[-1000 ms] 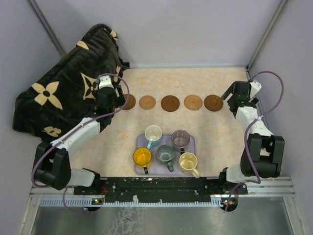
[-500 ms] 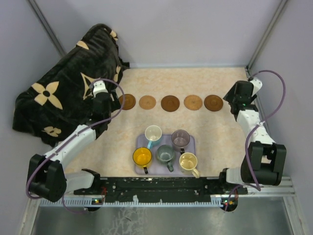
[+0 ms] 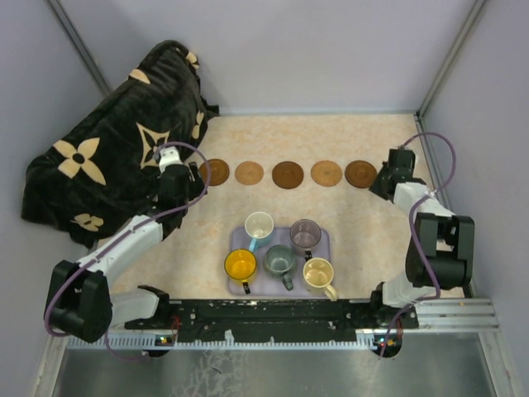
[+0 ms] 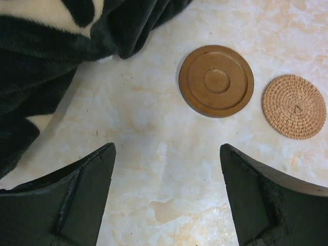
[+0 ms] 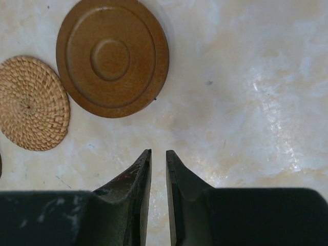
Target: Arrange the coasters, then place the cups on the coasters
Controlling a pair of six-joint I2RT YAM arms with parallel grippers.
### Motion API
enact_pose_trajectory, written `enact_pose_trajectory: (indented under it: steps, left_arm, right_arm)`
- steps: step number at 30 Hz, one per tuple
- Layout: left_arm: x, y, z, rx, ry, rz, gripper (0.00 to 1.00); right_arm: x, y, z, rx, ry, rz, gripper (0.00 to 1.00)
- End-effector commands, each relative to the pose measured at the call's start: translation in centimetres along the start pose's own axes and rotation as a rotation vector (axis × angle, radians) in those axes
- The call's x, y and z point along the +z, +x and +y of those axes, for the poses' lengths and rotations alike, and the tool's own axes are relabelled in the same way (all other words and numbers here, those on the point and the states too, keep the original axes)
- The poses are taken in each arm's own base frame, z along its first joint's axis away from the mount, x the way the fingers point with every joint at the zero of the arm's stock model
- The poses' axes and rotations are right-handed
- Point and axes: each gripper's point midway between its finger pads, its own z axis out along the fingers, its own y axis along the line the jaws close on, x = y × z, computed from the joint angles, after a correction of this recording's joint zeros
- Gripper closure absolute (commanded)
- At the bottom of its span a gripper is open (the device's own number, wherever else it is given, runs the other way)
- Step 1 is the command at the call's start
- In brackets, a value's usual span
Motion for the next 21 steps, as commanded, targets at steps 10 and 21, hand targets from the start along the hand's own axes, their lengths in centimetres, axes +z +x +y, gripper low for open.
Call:
enact_pose_trajectory:
  steps: [10, 21]
  left_arm:
    - [0.2, 2.3, -0.6, -0.036, 0.035, 0.076, 0.12]
    - [0.4, 3.2, -0.7, -0.034, 0.037, 0.102, 0.12]
  right_arm:
    - [3.1, 2.6, 2.6, -0.052, -0.082, 0.089, 0.81]
    - [5.2, 4.3, 4.7, -0.073, -0.107, 0.141, 0.80]
